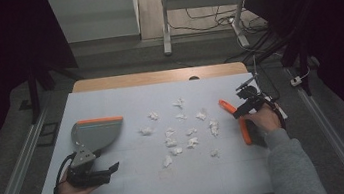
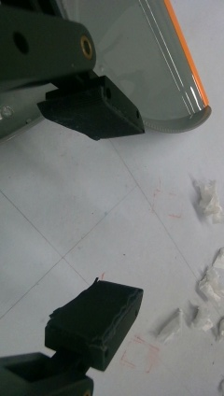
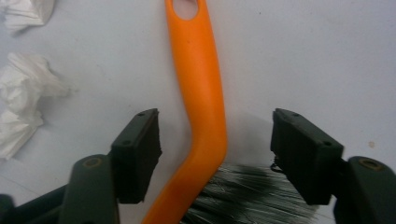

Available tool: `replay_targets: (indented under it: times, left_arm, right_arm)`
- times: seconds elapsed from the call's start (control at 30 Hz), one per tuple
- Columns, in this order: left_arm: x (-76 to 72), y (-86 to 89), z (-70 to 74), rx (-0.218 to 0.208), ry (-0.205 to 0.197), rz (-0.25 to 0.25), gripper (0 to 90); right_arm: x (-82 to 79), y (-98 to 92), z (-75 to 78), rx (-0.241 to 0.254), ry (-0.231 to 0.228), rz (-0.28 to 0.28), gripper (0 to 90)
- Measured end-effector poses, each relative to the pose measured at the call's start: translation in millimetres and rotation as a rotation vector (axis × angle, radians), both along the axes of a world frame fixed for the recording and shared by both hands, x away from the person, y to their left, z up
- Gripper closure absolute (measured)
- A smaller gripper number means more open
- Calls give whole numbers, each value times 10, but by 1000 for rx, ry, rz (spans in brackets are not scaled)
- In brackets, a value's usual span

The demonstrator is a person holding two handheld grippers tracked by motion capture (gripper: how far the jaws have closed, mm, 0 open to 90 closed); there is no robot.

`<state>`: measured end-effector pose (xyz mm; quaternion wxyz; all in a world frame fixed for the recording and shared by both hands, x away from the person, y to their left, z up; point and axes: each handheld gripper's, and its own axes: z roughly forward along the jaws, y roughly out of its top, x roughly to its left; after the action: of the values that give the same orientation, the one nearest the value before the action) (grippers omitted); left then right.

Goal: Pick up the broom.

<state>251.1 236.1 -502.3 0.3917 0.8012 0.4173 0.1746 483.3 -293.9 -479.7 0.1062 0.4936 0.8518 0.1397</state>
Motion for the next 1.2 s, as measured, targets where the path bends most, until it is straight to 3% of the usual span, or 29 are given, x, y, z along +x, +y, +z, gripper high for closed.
replay_targets:
  times: [0.3,0.47,0.63,0.73,0.8,0.97,1.0,1.03,1.07,1.1,1.13,1.17,1.2]
  left_arm:
    - [-4,-18,-16,5,4,-8,206]
    - [0,-7,-19,0,8,-8,206]
    - [-4,-2,-21,-2,7,-7,207]
    - [-8,5,-19,-4,5,-4,207]
    - [-8,9,-15,-6,5,-4,207]
    - [4,7,-15,-7,4,-1,209]
    - [4,7,-15,-7,4,-1,209]
    - [5,4,-14,-6,2,0,209]
    - [6,1,-12,-6,0,0,209]
    - [6,-3,-9,-5,-1,-1,209]
    - [6,-7,-7,-4,-3,-1,209]
    - [6,-11,-4,-5,-4,-1,209]
    - [6,-15,-1,-3,-6,0,209]
  right_arm:
    - [21,17,-69,-28,39,7,511]
    - [8,48,-77,-30,47,17,657]
    - [11,101,-70,-65,53,7,692]
    - [13,87,-66,-55,57,7,694]
    - [12,51,-55,-29,63,1,696]
    - [-96,-33,222,76,24,7,700]
    - [-96,-33,222,76,24,7,700]
    - [-163,-43,384,131,-12,18,700]
    - [-163,-43,384,131,-12,18,700]
    - [-238,-37,547,179,-54,32,700]
    - [-238,-37,547,179,-54,32,700]
    - [-312,-18,688,242,-96,37,699]
    - [-312,-18,688,242,-96,37,699]
